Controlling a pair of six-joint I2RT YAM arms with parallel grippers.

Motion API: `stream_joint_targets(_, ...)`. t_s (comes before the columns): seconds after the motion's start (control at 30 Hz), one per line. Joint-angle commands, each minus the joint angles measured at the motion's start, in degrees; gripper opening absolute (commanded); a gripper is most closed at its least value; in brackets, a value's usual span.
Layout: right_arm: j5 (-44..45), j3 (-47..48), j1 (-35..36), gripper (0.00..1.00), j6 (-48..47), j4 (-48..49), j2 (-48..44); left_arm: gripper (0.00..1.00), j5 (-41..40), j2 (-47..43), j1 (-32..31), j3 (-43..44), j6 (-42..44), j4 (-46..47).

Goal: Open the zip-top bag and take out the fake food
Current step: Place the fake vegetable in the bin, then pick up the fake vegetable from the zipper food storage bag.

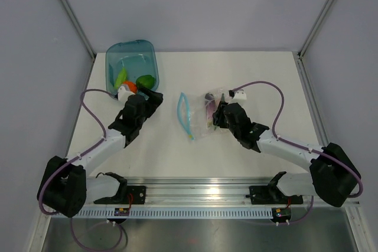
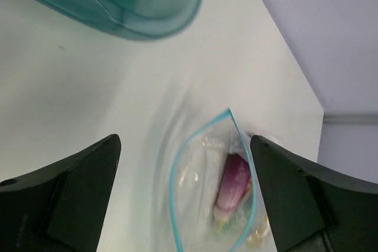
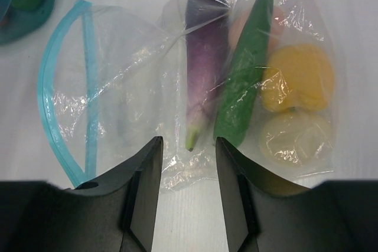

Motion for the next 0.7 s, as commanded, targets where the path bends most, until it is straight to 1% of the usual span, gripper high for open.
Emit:
stream_joint_targets(0.0,3.18,-0.38,0.37,0.48,-1.07,0.46,-2.19,0.91,2.81,-1.02,-5.14,-4.17,1.75,10.25)
stream_joint_targets(0.03,3.18,-0.29,0.19,0.48,-1.07,0.37,-1.93,0.89,3.69,-0.49,-7.16,-4.89,1.66,11.84)
stream_joint_targets(0.1,3.35,-0.12,0.19,0.47,-0.9,0.11,-1.58,0.84,5.09,0.91,-8.75,-6.04,1.66,15.19)
stream_joint_targets(0.13,3.27,0.06,0.19,0.48,-0.81,-0.07,-1.49,0.81,6.32,1.96,-8.85,-6.13,1.75,16.16)
stream_joint_targets(0.17,3.35,0.06,0.19,0.48,-0.81,-0.42,-1.58,0.8,8.59,4.41,-8.85,-5.78,2.01,16.69)
stream_joint_targets(0.2,3.53,0.06,0.19,0.47,-0.81,-0.51,-1.66,0.77,9.4,5.48,-8.85,-5.25,2.45,16.78)
stream_joint_targets(0.23,3.53,-0.03,0.1,0.47,-0.63,-0.42,-1.93,0.72,10.36,6.45,-9.02,-4.64,2.8,17.22)
stream_joint_targets(0.37,3.79,-0.64,0.1,0.47,-0.72,-0.42,-2.9,0.65,12.39,8.65,-9.03,-4.64,3.51,20.64)
stream_joint_targets(0.67,4.5,-1.08,0.02,0.48,-0.63,-0.95,-4.13,0.63,16.96,12.43,-9.03,-1.82,4.56,19.51)
